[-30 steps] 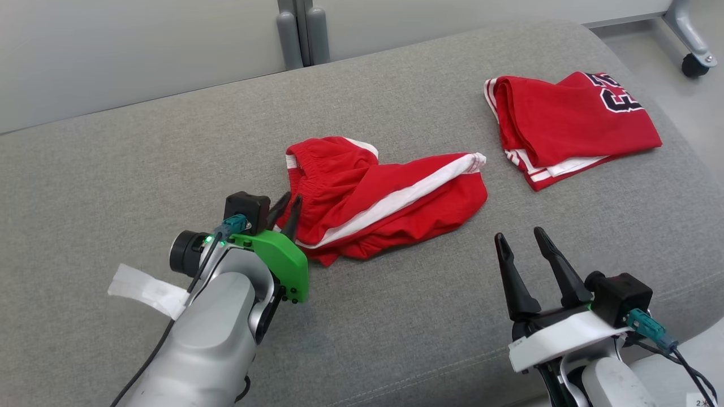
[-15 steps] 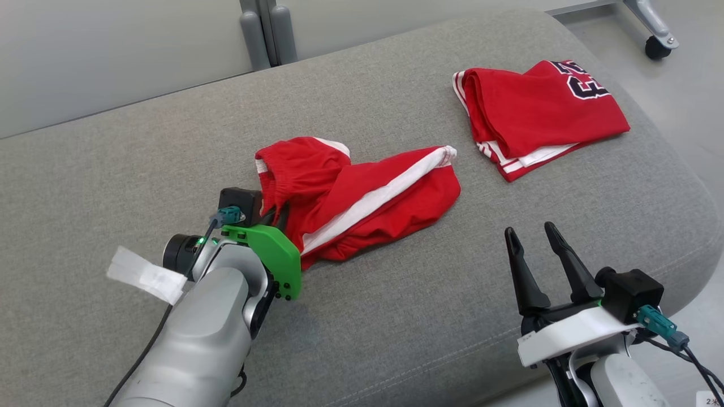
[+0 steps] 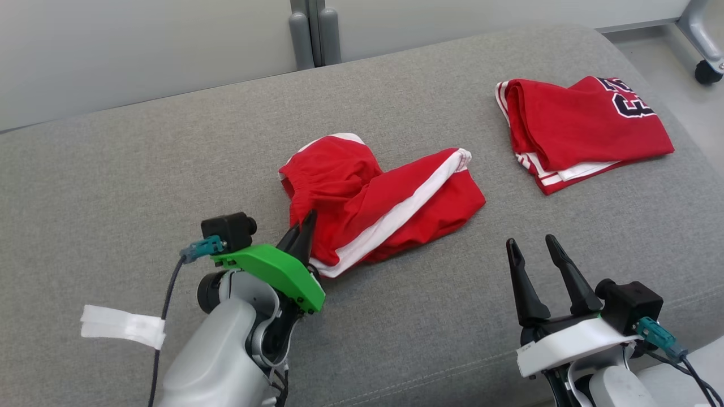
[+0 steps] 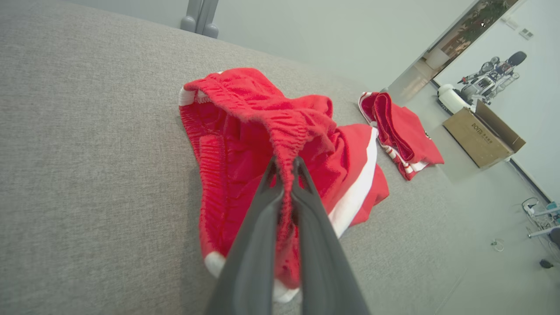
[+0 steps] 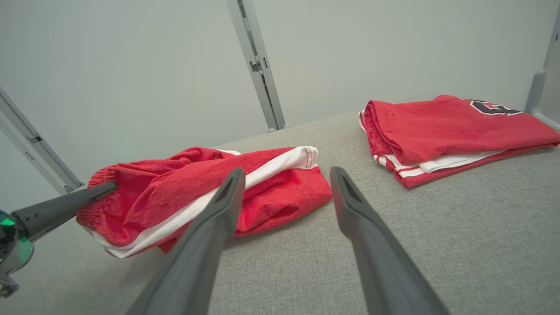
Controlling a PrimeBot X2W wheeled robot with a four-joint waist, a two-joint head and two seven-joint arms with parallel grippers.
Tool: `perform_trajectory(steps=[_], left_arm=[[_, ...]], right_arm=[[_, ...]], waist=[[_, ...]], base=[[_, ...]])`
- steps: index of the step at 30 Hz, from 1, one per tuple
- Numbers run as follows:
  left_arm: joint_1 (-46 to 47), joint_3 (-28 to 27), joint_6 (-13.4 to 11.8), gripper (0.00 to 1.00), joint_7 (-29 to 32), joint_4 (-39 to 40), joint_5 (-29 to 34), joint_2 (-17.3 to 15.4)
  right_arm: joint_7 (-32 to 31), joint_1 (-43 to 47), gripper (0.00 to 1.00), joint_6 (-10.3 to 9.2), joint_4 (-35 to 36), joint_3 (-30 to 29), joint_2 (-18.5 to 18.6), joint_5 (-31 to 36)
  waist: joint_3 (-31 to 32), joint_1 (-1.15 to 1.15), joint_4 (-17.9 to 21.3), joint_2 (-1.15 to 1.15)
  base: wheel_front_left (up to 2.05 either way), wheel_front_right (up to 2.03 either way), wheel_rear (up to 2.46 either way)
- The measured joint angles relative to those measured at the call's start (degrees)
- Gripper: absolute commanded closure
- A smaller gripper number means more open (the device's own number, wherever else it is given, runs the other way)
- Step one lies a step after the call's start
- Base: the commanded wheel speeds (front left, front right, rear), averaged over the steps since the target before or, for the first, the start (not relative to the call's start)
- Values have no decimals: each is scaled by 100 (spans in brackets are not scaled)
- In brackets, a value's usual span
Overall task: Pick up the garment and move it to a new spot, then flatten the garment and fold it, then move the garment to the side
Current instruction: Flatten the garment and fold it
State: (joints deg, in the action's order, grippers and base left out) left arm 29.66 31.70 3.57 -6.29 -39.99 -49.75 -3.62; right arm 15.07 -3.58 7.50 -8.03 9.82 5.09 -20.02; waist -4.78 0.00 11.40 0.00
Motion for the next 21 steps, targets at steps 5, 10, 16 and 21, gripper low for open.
perform_trajectory(steps=[5, 10, 16, 21], left_arm=[[-204, -303, -290, 100, 478, 1639, -416, -167], [27, -398, -754, 100, 577, 1550, -257, -374], [775, -485, -987, 100, -3, 86, 197, -453], [1268, -538, -877, 100, -449, -1016, 316, -407]], right_arm=[[0, 2, 0, 0, -21, 65, -5, 1], [0, -90, 0, 0, -53, 198, 2, -8], [0, -198, 0, 0, -64, 197, 31, -24], [0, -216, 0, 0, -70, 203, 29, -37]], waist=[[-30, 0, -9, 0], [-96, 0, 150, 0], [-257, 0, 395, 0], [-421, 0, 527, 0]], base=[[0, 0, 0], [0, 0, 0], [0, 0, 0], [0, 0, 0]])
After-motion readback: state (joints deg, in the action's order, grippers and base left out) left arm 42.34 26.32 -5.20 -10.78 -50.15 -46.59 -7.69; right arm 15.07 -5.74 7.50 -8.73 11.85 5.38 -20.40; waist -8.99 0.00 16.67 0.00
